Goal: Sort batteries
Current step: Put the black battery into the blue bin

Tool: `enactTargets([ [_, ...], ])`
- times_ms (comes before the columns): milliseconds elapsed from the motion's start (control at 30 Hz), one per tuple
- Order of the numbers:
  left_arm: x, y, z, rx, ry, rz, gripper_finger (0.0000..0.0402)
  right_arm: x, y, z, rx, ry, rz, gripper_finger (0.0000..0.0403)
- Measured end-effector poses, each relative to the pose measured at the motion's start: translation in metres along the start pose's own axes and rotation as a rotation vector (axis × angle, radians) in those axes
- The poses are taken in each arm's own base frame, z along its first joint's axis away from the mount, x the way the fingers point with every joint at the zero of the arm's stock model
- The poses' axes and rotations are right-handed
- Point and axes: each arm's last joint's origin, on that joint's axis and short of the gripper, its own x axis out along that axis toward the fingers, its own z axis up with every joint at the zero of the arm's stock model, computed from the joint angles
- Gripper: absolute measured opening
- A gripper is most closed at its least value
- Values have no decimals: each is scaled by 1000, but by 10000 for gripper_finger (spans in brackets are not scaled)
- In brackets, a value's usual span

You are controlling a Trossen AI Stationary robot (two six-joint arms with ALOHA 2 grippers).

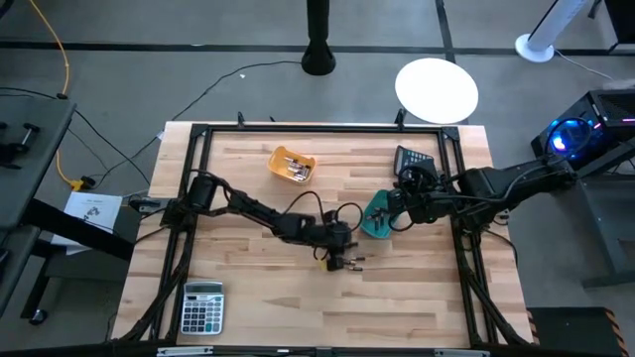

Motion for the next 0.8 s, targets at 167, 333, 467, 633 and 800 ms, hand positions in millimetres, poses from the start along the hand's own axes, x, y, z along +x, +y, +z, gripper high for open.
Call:
enactTargets([
  [167,-10,6,5,-8,39,-46,36,0,-1,0,-9,3,-10,0],
  [333,-44,21,26,42,-30,-52,36,0,-2,0,-18,-8,-23,0],
  [467,-74,36,66,78,-272,-34,36,0,-2,0,-17,-15,-26,0],
  [633,-61,52,81,38,-388,-42,36,1,-2,2,-1,-26,-26,0],
  [800,-33,60,94,-31,-391,-48,64,5,-3,6,24,-35,-34,0],
])
